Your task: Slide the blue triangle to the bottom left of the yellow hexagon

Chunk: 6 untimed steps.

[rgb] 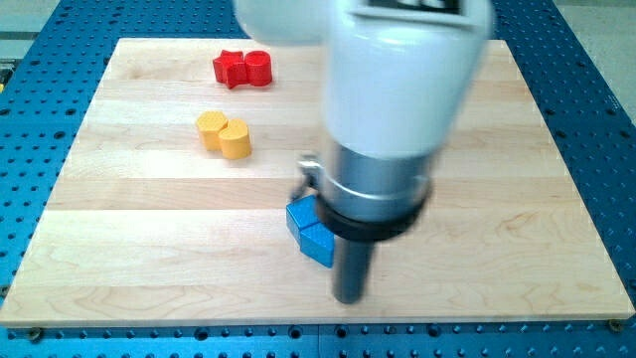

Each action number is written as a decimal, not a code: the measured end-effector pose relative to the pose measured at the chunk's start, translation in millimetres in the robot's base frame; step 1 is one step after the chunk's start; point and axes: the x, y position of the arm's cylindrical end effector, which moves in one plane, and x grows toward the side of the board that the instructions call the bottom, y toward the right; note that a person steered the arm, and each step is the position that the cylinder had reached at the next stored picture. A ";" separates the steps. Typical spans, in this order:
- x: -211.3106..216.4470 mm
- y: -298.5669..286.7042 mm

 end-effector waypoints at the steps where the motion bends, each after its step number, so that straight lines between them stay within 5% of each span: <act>1: -10.9 -34.1; 2: -28.6 -42.3; 3: 15.0 2.8; 4: -11.3 19.3; 5: -29.3 -34.5; 6: -90.3 -43.1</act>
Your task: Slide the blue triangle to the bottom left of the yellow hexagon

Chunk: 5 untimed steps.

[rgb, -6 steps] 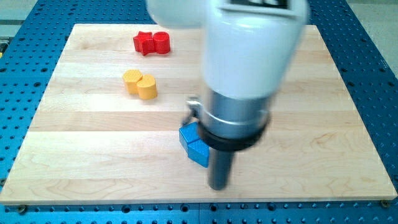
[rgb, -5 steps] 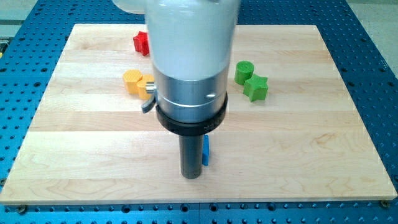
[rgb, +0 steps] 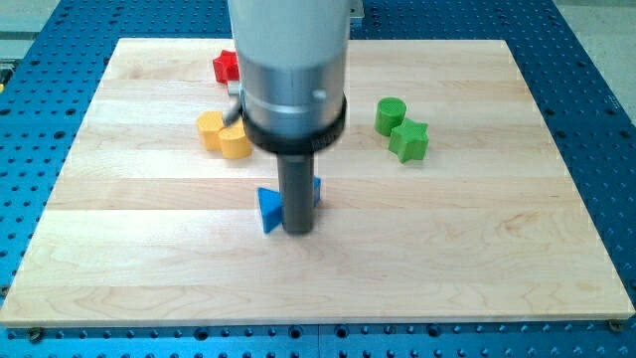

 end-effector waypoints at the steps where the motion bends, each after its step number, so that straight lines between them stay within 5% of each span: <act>1: -16.9 -77.5; 2: 30.7 -58.8; 3: 16.3 -115.0; 5: -67.0 -136.0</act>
